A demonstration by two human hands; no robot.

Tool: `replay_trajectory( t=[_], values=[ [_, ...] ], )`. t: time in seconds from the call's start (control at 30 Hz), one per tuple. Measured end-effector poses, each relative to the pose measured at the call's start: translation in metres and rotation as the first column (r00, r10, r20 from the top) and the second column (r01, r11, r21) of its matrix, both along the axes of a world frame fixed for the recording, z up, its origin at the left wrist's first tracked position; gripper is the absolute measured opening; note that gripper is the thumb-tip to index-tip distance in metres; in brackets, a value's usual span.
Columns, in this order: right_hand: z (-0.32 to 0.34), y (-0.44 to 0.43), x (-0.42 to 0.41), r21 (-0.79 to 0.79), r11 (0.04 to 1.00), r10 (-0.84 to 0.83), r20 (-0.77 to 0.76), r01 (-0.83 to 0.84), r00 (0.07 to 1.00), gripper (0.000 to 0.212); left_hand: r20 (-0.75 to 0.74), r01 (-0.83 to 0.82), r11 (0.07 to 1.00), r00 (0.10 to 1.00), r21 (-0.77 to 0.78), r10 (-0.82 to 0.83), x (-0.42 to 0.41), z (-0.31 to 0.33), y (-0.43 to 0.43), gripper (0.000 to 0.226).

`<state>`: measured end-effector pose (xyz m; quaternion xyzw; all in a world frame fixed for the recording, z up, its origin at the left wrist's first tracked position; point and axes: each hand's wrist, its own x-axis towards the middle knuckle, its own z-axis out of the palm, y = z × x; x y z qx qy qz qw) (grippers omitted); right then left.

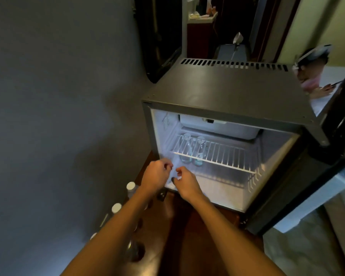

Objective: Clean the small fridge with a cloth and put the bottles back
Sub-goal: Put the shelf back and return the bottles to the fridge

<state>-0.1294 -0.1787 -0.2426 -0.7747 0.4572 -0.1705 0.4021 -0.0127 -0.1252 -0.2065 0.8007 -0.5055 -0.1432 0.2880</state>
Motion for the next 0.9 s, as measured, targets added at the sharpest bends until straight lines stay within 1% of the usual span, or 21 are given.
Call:
replay_trajectory(
  t=[0.1, 0.17, 0.23, 0.3, 0.37, 0.5, 0.57, 0.63, 0.7, 0.8, 0.83, 0.9],
  values=[
    [0.011, 0.028, 0.005, 0.027, 0.997, 0.068, 0.009, -0.068, 0.998, 0.040, 0.055, -0.057, 0.998, 0.997, 0.025, 0.055, 0.021, 0.005, 0.042, 0.014],
    [0.023, 0.048, 0.015, -0.005, 0.993, 0.119, 0.016, -0.118, 0.993, 0.041, 0.084, -0.065, 0.994, 0.995, 0.089, 0.058, 0.039, 0.003, 0.063, 0.014],
    [0.024, 0.063, 0.028, -0.045, 0.984, 0.171, 0.018, -0.170, 0.985, 0.041, 0.137, -0.039, 0.976, 0.991, 0.216, 0.010, 0.058, 0.002, 0.080, 0.014],
    [0.028, 0.082, 0.042, -0.070, 0.977, 0.202, -0.005, -0.202, 0.979, 0.040, 0.181, 0.004, 0.930, 0.980, 0.368, -0.076, 0.075, 0.000, 0.095, 0.011],
    [0.028, 0.098, 0.056, -0.078, 0.971, 0.225, -0.026, -0.226, 0.974, 0.037, 0.185, 0.046, 0.890, 0.972, 0.453, -0.145, 0.089, -0.003, 0.109, 0.012],
    [0.028, 0.125, 0.083, -0.099, 0.953, 0.278, -0.084, -0.286, 0.957, 0.037, 0.129, 0.130, 0.883, 0.969, 0.451, -0.209, 0.103, -0.007, 0.138, 0.034],
    [0.025, 0.134, 0.092, -0.116, 0.940, 0.304, -0.135, -0.320, 0.943, 0.041, 0.092, 0.167, 0.850, 0.966, 0.500, -0.243, 0.102, -0.013, 0.150, 0.036],
    [0.019, 0.138, 0.099, -0.117, 0.939, 0.299, -0.177, -0.322, 0.938, 0.044, 0.076, 0.165, 0.844, 0.969, 0.511, -0.235, 0.101, -0.023, 0.160, 0.037],
    [0.014, 0.139, 0.103, -0.126, 0.940, 0.286, -0.219, -0.318, 0.933, 0.043, 0.083, 0.145, 0.867, 0.974, 0.476, -0.209, 0.101, -0.030, 0.168, 0.041],
    [0.007, 0.136, 0.105, -0.203, 0.933, 0.243, -0.251, -0.297, 0.937, 0.039, 0.161, 0.079, 0.909, 0.974, 0.409, -0.157, 0.100, -0.033, 0.175, 0.038],
    [0.005, 0.134, 0.106, -0.234, 0.931, 0.221, -0.251, -0.280, 0.943, 0.040, 0.169, 0.064, 0.924, 0.976, 0.377, -0.137, 0.100, -0.034, 0.176, 0.035],
    [0.002, 0.131, 0.108, -0.251, 0.929, 0.202, -0.276, -0.273, 0.940, 0.049, 0.158, 0.049, 0.944, 0.982, 0.327, -0.105, 0.101, -0.034, 0.177, 0.032]
  ],
)
